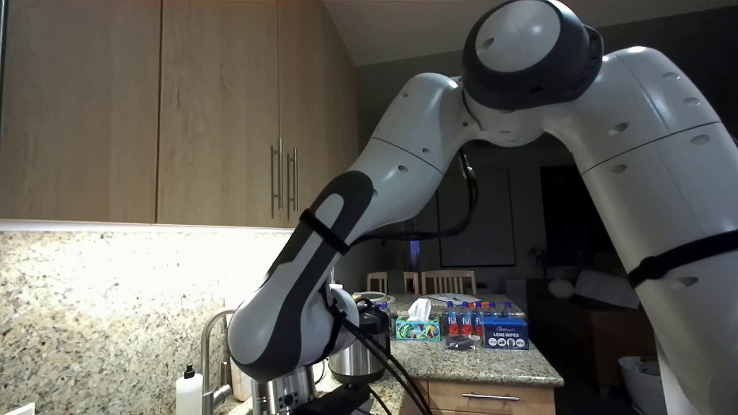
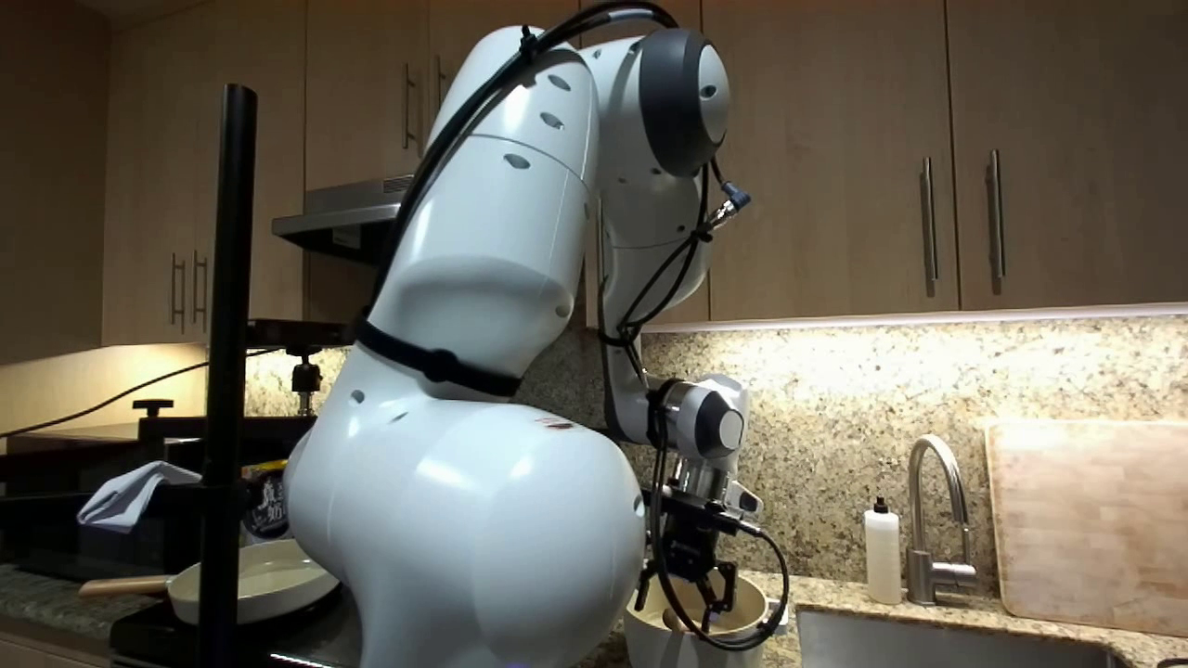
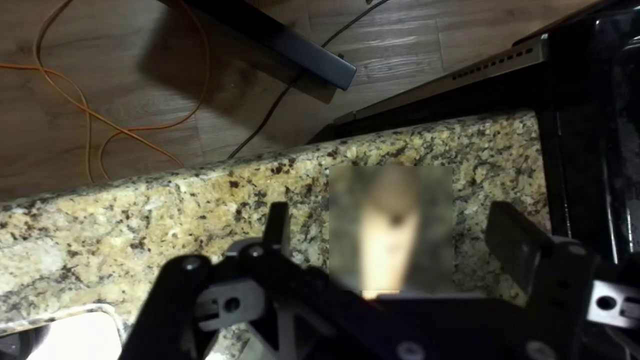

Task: Use the wooden spoon to stir in the white pot

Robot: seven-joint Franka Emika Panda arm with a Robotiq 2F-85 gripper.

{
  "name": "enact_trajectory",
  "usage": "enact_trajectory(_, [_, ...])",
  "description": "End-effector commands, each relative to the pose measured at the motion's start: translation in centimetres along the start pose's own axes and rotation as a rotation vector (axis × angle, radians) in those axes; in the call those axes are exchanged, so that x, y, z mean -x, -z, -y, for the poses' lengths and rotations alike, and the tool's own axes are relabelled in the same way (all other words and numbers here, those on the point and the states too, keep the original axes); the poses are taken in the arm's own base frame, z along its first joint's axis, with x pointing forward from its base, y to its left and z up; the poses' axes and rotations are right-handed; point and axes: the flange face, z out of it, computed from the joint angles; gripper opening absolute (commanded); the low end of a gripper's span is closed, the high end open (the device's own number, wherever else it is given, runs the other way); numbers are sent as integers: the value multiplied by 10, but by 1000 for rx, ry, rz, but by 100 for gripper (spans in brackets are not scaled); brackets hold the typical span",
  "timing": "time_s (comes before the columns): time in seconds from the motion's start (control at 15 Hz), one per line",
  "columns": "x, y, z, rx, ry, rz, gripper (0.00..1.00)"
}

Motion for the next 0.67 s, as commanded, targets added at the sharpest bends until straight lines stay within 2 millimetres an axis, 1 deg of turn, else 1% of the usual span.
enact_trajectory(0.0, [-5,-5,0,51,-69,57,100])
enact_trajectory(0.2, [-12,-10,6,88,-62,98,100])
enact_trajectory(0.47, [-27,-11,16,142,-13,149,100])
enact_trajectory(0.53, [-28,-11,16,155,-11,172,75])
enact_trajectory(0.6, [-29,-12,17,167,-8,189,74])
